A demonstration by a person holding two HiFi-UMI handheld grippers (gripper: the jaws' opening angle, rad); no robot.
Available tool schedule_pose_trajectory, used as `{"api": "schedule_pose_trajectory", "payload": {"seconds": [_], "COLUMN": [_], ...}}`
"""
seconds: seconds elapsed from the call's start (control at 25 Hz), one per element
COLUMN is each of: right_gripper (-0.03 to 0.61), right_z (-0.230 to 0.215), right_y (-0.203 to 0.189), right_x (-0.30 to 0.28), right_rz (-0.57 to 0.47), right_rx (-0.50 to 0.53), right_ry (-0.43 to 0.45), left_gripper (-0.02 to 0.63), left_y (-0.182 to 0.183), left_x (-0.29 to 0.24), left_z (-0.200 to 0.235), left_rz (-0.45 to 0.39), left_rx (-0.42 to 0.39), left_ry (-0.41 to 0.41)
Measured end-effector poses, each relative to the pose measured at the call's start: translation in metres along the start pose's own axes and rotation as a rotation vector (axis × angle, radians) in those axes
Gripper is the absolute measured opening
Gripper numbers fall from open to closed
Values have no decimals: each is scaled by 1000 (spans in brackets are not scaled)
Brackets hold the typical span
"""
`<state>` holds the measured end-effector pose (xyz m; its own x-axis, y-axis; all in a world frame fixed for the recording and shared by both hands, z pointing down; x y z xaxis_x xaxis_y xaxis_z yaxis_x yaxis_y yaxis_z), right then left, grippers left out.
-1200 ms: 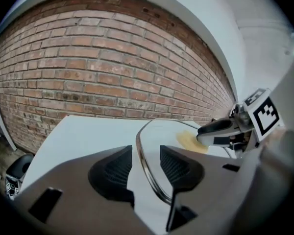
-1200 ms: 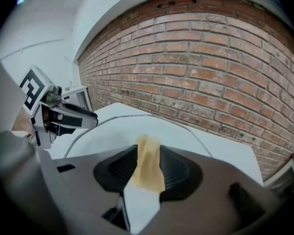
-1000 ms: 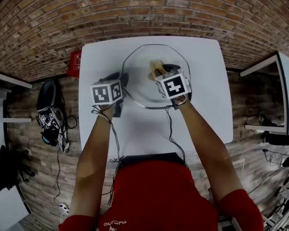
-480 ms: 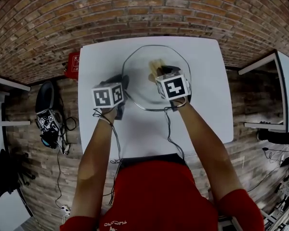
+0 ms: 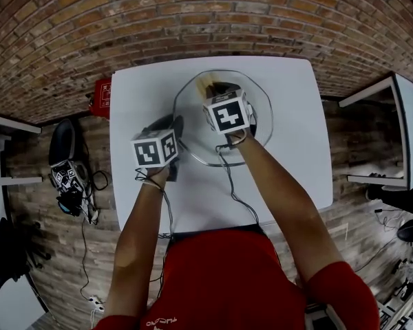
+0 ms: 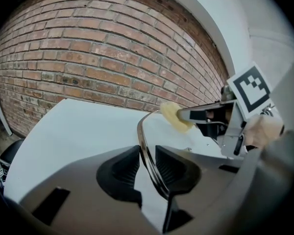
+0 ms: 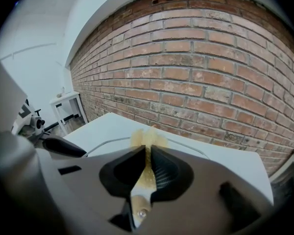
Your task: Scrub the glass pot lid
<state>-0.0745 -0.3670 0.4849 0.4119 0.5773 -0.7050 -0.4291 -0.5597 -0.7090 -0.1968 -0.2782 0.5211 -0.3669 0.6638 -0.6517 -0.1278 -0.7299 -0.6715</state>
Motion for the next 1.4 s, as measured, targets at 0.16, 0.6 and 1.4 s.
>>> {"api": "schedule_pose_trajectory", "payload": {"seconds": [0.16, 0.6, 1.4], "right_gripper": [51, 51, 51], "right_z": [2, -59, 66], "right_y": [3, -24, -24], "right_x": [-21, -15, 12], "right_rz": [27, 113, 107], "right_rx": [26, -33, 18], "right_ry": [-7, -153, 37], "left_gripper": [109, 106, 106], "left_y": [-2, 2, -4], "left_x": [0, -1, 4], "left_z": [-2, 3, 0], "left_rz": [-1, -2, 6], "left_rx": [13, 17, 27], "left_ry": [-4, -13, -20]}}
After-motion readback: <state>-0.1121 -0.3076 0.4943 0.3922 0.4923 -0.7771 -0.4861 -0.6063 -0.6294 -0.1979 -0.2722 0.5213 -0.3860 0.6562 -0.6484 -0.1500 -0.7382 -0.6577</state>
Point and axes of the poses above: the fingertips, and each gripper's own axes: x backward along the fingers, z to its left, y out of its top, the point moved 4 cm from there along x, backward along the fingers, and after that the axes turned 3 degrees about z, right-handed, at the moved point
